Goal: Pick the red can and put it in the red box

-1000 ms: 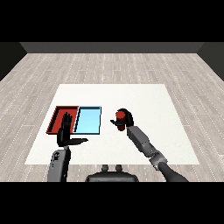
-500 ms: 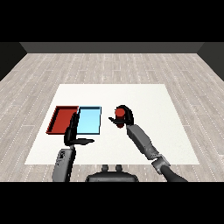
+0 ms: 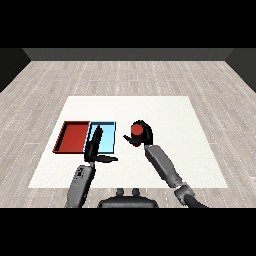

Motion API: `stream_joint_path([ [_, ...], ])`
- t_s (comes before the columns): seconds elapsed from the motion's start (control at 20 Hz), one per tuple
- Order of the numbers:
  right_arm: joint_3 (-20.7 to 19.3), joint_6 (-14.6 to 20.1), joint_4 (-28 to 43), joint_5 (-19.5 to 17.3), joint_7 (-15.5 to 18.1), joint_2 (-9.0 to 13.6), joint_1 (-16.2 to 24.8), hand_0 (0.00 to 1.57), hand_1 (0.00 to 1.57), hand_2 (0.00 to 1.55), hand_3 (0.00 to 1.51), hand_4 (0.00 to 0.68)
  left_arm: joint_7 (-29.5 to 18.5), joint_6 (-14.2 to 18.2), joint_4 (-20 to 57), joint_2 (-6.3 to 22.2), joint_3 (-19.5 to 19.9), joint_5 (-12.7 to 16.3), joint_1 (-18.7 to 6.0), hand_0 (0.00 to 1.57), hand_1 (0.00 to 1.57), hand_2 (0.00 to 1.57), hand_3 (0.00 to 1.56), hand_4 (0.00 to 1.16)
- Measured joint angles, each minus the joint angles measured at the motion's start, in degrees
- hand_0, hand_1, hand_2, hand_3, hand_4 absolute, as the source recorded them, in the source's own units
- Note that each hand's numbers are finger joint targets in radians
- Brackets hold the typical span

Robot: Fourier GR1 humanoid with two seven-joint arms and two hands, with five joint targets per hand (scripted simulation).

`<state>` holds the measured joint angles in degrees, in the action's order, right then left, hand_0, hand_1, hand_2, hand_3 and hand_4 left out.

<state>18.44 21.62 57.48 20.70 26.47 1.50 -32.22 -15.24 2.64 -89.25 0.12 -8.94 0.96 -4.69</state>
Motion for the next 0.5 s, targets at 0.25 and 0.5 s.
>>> stream_joint_path([
  [0.25, 0.0, -1.0, 6.8, -2.4, -1.7, 0.9, 5.3, 1.41, 1.41, 1.44, 1.42, 0.653, 1.1, 3.8, 3.4, -0.1, -4.9, 2.0, -4.2, 0.0, 0.0, 0.0, 0.0, 0.0],
  [0.5, 0.0, -1.9, 11.5, -4.7, -3.9, 1.0, 7.1, 1.39, 1.39, 1.4, 1.39, 0.636, 1.8, 8.0, 5.0, -0.1, -11.0, 4.1, -7.0, 0.0, 0.0, 0.0, 0.0, 0.0],
])
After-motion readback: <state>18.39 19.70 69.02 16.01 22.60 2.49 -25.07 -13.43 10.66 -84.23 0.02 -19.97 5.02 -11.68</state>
